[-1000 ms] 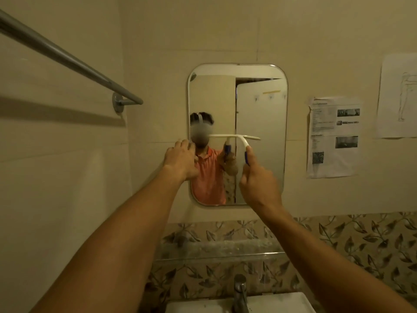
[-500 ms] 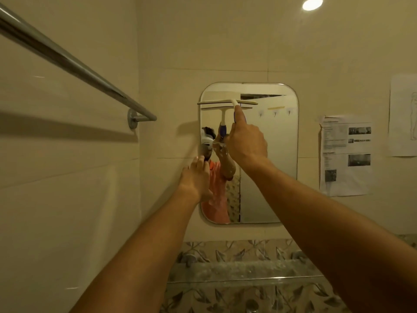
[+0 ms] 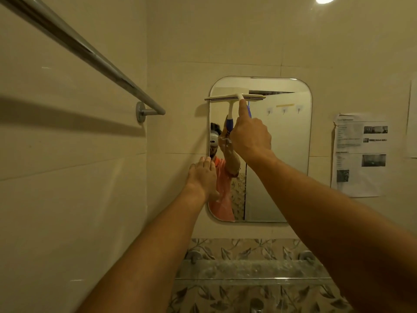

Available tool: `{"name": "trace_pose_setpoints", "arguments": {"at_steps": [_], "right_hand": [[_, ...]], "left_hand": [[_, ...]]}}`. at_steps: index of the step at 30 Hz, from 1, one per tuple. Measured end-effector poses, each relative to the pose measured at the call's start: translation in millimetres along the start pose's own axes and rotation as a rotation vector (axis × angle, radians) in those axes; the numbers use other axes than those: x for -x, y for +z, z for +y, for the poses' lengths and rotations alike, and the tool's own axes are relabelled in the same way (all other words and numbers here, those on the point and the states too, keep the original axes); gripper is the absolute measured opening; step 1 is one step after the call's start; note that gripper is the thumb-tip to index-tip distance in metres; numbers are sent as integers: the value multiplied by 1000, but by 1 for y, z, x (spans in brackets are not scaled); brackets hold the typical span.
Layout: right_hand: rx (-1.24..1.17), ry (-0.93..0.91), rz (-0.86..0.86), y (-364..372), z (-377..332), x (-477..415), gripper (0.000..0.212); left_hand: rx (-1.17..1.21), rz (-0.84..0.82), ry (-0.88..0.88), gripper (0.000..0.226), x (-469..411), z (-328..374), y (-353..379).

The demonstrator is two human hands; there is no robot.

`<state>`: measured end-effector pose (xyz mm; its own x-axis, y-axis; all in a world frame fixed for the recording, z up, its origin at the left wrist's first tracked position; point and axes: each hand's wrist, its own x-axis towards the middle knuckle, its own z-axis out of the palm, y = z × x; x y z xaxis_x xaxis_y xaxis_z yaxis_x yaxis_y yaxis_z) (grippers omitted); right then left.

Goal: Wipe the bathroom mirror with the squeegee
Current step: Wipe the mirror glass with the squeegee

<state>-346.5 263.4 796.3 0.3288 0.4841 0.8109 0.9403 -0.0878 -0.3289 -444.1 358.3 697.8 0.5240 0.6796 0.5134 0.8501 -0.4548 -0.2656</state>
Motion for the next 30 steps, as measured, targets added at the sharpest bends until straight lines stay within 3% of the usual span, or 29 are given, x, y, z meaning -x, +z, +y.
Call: {"name": "trace_pose_setpoints", "arguments": {"at_steps": [9, 21, 30], "right_hand": [[6, 17, -62, -1, -2, 24, 87], [23, 60, -55, 22, 8, 57, 76], [-25, 71, -73, 32, 13, 79, 75]], "left_hand": [[11, 22, 16, 115, 4, -3, 2], [102, -83, -5, 113, 0, -6, 13], [174, -59, -12, 117, 2, -3, 25]]}}
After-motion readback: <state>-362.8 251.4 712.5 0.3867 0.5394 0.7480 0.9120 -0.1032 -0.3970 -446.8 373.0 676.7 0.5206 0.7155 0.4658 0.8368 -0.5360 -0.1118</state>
